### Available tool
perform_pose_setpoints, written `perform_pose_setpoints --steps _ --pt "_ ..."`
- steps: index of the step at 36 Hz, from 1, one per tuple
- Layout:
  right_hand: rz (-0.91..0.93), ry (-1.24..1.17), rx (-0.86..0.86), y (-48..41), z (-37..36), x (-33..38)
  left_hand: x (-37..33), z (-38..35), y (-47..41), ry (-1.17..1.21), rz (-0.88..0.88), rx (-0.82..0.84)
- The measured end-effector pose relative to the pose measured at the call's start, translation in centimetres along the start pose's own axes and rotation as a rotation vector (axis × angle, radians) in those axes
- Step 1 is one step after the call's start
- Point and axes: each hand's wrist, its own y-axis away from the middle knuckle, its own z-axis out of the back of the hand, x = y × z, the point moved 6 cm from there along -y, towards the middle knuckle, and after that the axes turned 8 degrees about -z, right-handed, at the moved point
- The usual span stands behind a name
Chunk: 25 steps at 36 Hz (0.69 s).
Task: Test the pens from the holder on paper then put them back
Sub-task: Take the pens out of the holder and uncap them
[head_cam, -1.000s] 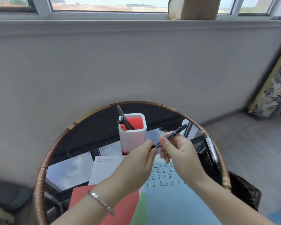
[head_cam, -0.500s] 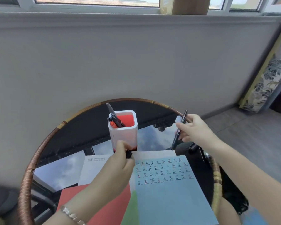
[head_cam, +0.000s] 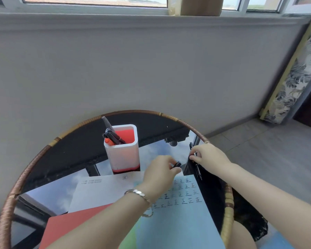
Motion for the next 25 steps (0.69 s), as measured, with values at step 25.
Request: perform_pose_setpoints --steps 25 --pt "0.486 -0.283 -0.035 3.2 4.0 20.6 5.2 14.4 8.3 -0.175 -0.056 -0.309"
